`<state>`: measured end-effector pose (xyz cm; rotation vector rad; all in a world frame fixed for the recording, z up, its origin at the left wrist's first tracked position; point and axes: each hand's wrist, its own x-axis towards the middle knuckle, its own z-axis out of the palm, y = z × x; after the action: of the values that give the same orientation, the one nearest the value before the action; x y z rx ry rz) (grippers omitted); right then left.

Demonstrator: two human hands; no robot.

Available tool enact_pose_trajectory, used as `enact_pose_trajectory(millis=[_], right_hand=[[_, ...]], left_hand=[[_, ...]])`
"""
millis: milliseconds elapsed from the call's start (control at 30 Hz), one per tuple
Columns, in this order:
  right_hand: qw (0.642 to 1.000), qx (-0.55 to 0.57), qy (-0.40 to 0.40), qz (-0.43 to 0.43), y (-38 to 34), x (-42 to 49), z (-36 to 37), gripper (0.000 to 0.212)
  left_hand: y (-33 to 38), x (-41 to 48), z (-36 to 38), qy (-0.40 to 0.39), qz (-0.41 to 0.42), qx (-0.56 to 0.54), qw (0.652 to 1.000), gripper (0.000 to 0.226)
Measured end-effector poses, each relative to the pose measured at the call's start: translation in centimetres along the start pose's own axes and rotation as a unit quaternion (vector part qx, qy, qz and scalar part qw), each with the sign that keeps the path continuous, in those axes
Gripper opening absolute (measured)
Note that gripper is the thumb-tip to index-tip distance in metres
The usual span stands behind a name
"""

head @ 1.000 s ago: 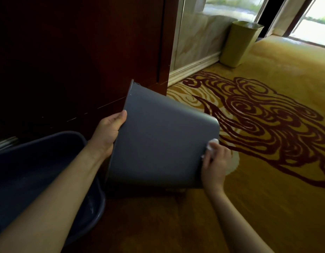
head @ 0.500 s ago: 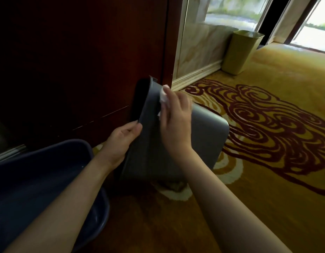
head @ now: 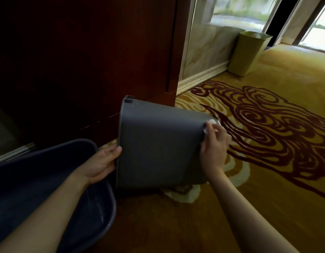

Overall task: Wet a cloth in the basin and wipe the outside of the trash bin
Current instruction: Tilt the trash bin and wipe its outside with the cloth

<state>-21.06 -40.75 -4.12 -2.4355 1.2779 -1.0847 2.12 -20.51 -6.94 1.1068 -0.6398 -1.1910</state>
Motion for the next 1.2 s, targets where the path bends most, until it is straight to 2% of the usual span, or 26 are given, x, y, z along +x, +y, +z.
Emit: enact_pose_trajectory(millis=[133,200,300,400,500,600,667,767,833,900,933,1100,1200], right_hand=[[0.986,0.106,0.065,0.113,-1.3,0.9,-1.0,0.04],[0.99,0.122,0.057,0.049,-4.9,0.6,-1.2,0.044],[0.983,0.139,-0.028,-0.116,-11.0,-0.2,-0.4,0.046],[0.971,0.077,-0.093,-0.206,-13.8,-0.1,0.7,0.043],[0.975,0.038,-0.096,-0.197,-13.2,-0.3,1.1,0.043],[0.978,0.025,-0.081,-0.189,-11.8,-1.2,0.8,0.044],[0.978,0.03,-0.073,-0.192,-10.9,-1.8,0.6,0.043],[0.98,0.028,-0.06,-0.186,-9.8,-2.3,0.1,0.042],[0.988,0.049,-0.041,-0.14,-9.3,-2.2,-0.2,0.039],[0.993,0.088,-0.009,-0.083,-9.7,-1.7,-0.7,0.037],[0.992,0.102,0.004,-0.08,-10.4,-1.5,-0.8,0.038],[0.955,0.123,-0.046,-0.265,-15.8,-2.5,0.2,0.04],[0.949,0.123,-0.075,-0.279,-16.1,-3.6,1.1,0.038]], left_hand=[[0.1,-0.3,-0.2,0.003,-0.03,0.0,1.0,0.033],[0.2,-0.5,-0.2,0.0,-0.037,0.004,0.999,0.033],[-0.1,-1.0,-0.3,-0.001,-0.05,0.003,0.999,0.036],[0.1,-1.6,-0.3,-0.006,-0.07,0.014,0.997,0.034],[1.8,-1.6,-0.3,-0.004,-0.062,0.018,0.998,0.055],[5.3,-0.2,0.9,0.036,-0.02,-0.031,0.999,0.057],[7.8,1.0,2.3,0.074,-0.012,-0.011,0.997,0.059],[9.8,2.3,4.1,0.113,-0.035,0.015,0.993,0.042],[10.3,2.5,4.9,0.13,-0.046,0.004,0.99,0.027],[10.6,2.6,5.2,0.14,-0.053,-0.003,0.989,0.021],[10.6,2.6,5.2,0.142,-0.056,-0.003,0.988,0.02],[10.9,2.3,5.2,0.127,-0.081,0.0,0.989,0.023],[11.1,2.0,5.2,0.116,-0.1,-0.003,0.988,0.028]])
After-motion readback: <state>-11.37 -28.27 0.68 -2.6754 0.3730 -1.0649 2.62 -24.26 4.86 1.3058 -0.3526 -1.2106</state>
